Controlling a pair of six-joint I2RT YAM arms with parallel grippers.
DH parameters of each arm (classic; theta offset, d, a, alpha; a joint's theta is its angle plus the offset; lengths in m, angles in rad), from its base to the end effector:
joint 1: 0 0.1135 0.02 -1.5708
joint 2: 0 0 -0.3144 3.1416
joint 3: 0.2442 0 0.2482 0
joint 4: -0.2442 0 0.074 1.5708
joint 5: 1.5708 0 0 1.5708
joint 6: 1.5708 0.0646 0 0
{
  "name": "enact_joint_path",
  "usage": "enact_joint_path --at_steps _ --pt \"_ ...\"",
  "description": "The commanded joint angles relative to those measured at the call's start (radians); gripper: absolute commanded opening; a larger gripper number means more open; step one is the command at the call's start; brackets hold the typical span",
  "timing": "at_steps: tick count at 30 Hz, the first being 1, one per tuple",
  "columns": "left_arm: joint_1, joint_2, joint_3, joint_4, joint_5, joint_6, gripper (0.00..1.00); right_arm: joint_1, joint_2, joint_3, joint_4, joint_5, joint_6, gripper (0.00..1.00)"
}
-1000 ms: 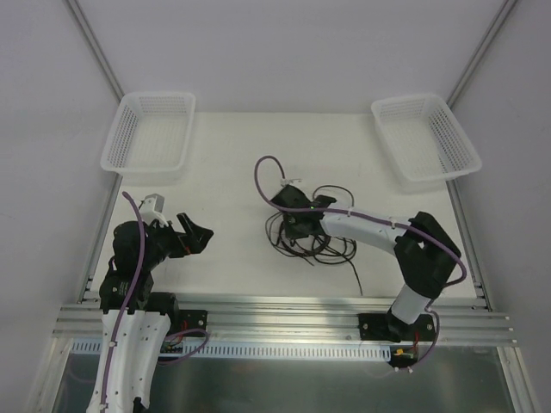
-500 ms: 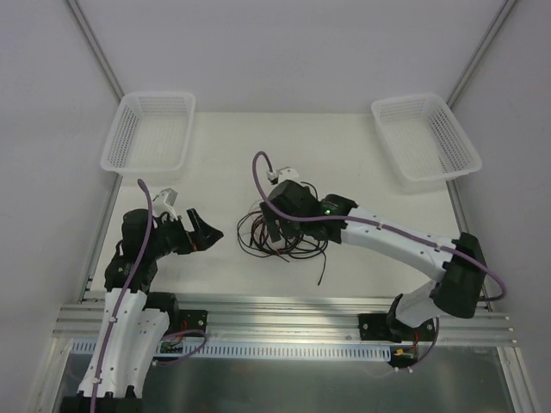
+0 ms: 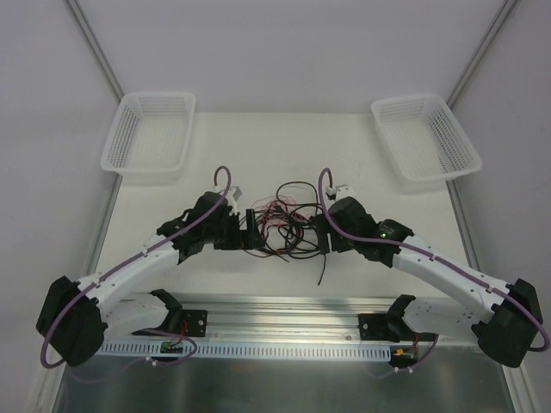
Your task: Untangle the cables
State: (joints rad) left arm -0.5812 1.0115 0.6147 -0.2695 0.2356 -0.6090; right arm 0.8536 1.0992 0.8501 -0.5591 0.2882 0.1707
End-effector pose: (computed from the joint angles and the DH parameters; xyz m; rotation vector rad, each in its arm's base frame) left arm 0.1639 -0.1257 0.2577 0.1034 2.3726 -0.8781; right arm 0.1580 0.1532 0.2941 -0.6549 2.2492 0.1637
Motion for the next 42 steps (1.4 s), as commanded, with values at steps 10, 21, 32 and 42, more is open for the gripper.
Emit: enact_joint_path --at_steps 10,21,32,42 --pt "-0.213 0.182 0.061 0.157 -0.372 0.184 0.7 -0.036 -0.171 -0.155 0.224 -0.133 -0.01 0.78" --pt "-0.229 0.148 -0.113 0.449 -0.297 0.402 0.6 -0.033 -0.242 -0.221 0.284 -0.158 0.019 0.77" --pt "-0.256 0.311 -0.03 0.501 -0.294 0.512 0.41 0.004 -0.252 -0.238 0.301 -0.146 0.059 0.77" --pt "-0.258 0.296 0.019 0.471 -0.216 0.509 0.0 0.024 -0.122 -0.22 0.416 -0.133 0.043 0.77"
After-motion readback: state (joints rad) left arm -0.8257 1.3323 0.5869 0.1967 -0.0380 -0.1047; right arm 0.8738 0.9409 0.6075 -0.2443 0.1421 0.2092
